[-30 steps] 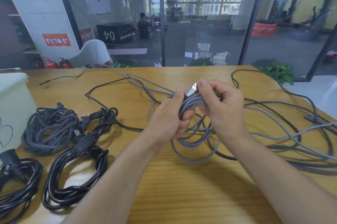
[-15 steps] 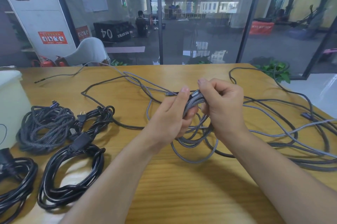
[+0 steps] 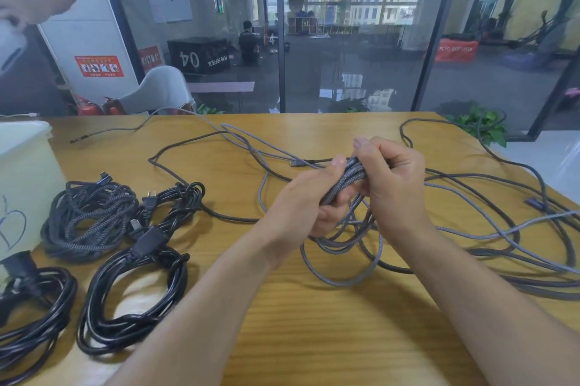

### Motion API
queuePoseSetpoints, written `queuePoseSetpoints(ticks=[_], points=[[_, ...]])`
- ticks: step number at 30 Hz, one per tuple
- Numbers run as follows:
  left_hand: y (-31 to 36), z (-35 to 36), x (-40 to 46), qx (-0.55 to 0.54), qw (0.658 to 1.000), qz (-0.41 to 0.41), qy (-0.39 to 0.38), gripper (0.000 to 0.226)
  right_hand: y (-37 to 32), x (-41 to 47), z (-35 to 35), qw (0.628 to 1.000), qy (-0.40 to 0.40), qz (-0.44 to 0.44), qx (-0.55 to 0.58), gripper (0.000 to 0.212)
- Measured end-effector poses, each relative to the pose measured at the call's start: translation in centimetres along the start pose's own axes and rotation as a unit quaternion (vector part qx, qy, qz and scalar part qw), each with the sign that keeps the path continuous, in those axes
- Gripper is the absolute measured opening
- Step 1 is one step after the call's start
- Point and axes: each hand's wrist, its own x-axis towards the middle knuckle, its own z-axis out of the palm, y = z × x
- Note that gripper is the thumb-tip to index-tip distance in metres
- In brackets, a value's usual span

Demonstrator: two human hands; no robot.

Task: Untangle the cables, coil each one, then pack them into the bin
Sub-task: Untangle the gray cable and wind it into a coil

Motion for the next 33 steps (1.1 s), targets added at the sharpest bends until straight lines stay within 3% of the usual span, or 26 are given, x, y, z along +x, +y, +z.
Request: queuePoseSetpoints(ticks=[7, 10, 14, 16, 18, 20, 22, 26, 28, 33], points=[[-0.1, 0.4, 0.2, 0.007, 0.998, 0.007, 0.058, 0.052, 0.7, 0.7, -0.6, 0.998, -0.055, 0.018, -0.016, 0.046], [-0.3, -0.6, 0.4, -0.001, 0.993, 0.008, 0.116, 0.051, 0.9, 0.6, -0.1, 0.992, -0.103, 0.065, -0.040, 0.034], [-0.1, -2.9, 0.3, -0.030, 0.980, 0.030, 0.192, 0.050, 1.5, 0.5, -0.4, 0.974, -0.166, 0.097, -0.122, 0.038], [0.1, -3.8, 0.2, -0.047, 0.974, 0.039, 0.217, 0.051, 1.5, 0.6, -1.2, 0.940, -0.254, 0.056, -0.219, 0.021], [0.2, -4.4, 0.2, -0.066, 0.969, 0.047, 0.234, 0.051, 1.6, 0.6, -1.9, 0.868, -0.397, 0.039, -0.295, 0.023], [0.3, -4.7, 0.1, -0.074, 0.966, 0.057, 0.243, 0.051, 1.7, 0.5, -2.2, 0.798, -0.504, 0.074, -0.321, 0.030], [0.4, -5.0, 0.0, -0.079, 0.963, 0.062, 0.249, 0.052, 1.6, 0.7, -2.7, 0.764, -0.547, 0.120, -0.321, 0.026], [0.7, -5.3, -0.1, -0.084, 0.963, 0.065, 0.248, 0.051, 1.0, 1.8, -4.5, 0.731, -0.529, 0.131, -0.411, 0.013], [0.7, -5.5, -0.1, -0.083, 0.964, 0.065, 0.246, 0.051, 0.7, 2.5, -5.6, 0.731, -0.486, 0.111, -0.466, 0.013], [0.8, -5.5, -0.1, -0.077, 0.966, 0.058, 0.239, 0.051, 0.0, 4.1, -8.0, 0.810, -0.296, 0.065, -0.503, 0.036]])
